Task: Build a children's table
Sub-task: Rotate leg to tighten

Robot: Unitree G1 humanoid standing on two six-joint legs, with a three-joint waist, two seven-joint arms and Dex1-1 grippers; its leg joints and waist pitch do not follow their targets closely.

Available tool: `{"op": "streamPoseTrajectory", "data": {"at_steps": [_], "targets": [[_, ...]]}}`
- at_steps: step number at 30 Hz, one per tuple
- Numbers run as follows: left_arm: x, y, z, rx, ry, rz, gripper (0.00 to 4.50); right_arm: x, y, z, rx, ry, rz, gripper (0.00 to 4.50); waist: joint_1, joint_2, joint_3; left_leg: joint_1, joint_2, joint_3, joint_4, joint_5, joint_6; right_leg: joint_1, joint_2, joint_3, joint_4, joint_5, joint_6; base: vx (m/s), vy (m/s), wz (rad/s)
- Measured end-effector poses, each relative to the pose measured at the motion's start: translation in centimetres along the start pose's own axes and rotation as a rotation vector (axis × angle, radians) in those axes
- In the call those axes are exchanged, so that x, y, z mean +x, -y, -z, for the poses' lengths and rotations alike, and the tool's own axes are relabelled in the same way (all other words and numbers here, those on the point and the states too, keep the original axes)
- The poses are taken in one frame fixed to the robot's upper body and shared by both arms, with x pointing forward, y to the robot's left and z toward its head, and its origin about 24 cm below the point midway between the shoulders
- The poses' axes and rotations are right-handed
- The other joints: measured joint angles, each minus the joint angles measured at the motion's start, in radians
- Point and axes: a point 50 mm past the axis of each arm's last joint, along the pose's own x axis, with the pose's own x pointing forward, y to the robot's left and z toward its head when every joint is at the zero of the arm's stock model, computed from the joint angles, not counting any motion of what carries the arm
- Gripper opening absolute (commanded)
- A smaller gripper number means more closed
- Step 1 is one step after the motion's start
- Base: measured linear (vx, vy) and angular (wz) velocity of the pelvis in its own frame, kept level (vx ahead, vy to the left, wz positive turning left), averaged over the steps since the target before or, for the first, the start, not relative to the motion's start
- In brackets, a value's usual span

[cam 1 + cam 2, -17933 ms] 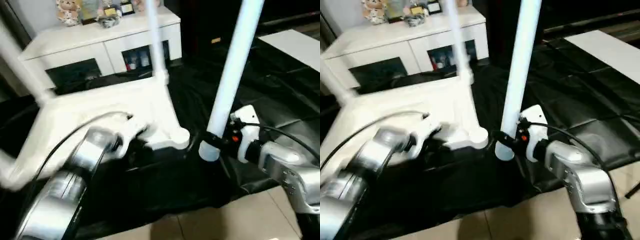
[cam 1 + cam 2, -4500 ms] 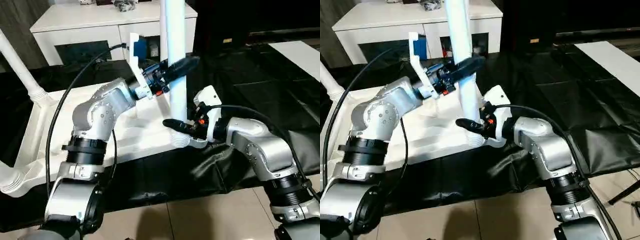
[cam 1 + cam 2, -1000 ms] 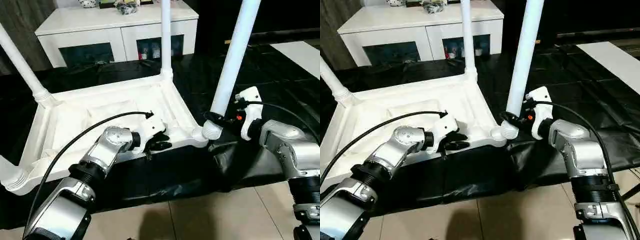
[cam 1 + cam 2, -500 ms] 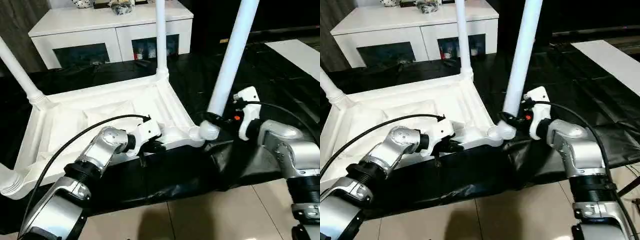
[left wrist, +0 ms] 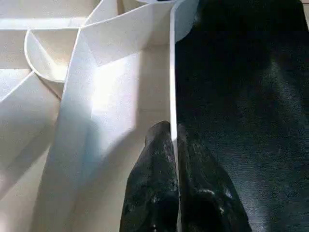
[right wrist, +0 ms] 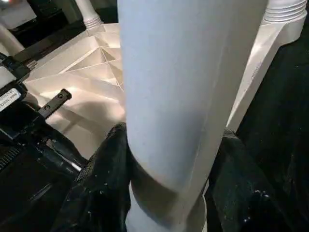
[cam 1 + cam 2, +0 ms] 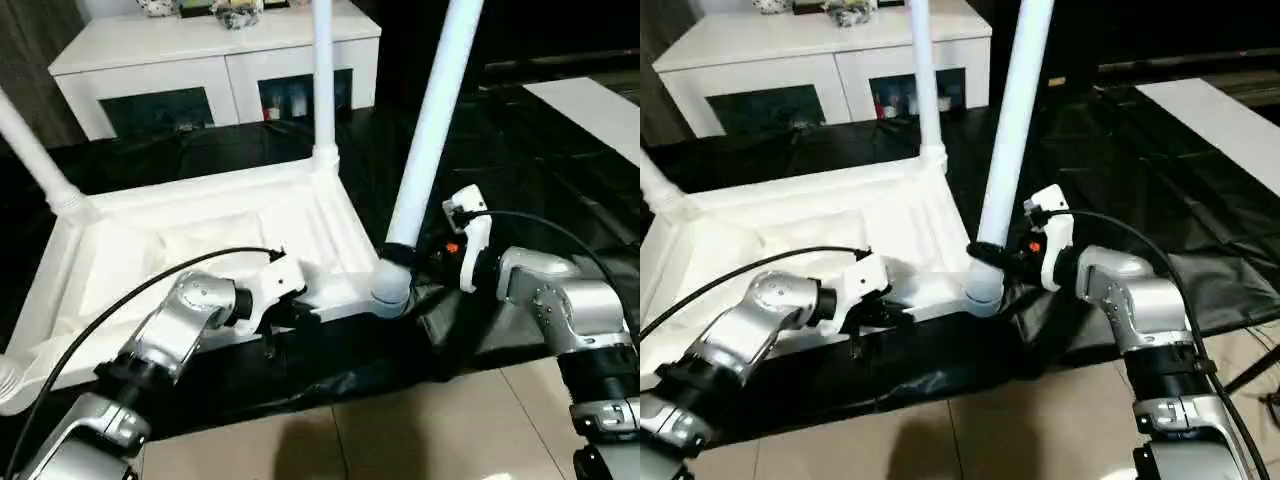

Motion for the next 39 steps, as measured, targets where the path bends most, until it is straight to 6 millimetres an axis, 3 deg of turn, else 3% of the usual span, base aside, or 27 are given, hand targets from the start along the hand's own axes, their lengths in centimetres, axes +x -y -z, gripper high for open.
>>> {"op": "streamPoseTrajectory", "data": {"at_steps": [17, 31, 39], "targets": [[0.2, 0.2, -0.1, -0.008, -0.003, -0.029, 0.00, 0.1, 0.7, 1.9, 0.130, 0.114, 0.027, 1.84, -0.001, -0.006, -0.001, 0.000, 0.000, 0.000, 0.000, 0.000, 0.000, 0.001, 0.000, 0.000, 0.000, 0.000, 0.000, 0.000, 0.000, 0.00], [0.7, 0.3, -0.3, -0.006, 0.001, -0.035, 0.00, -0.8, -1.0, 3.3, -0.031, 0.179, 0.100, 1.84, 0.009, -0.005, -0.003, 0.005, -0.001, 0.000, -0.001, -0.003, -0.005, 0.006, -0.001, 0.001, -0.004, 0.000, 0.000, 0.000, 0.000, 0.00], [0.9, 0.4, -0.3, -0.004, 0.003, -0.033, 0.00, -1.6, -1.2, 4.4, 0.069, 0.260, 0.171, 1.84, 0.008, -0.004, -0.003, 0.009, -0.003, 0.001, -0.006, -0.003, -0.005, 0.008, 0.000, 0.003, -0.007, 0.000, 0.000, 0.000, 0.000, 0.00]]}}
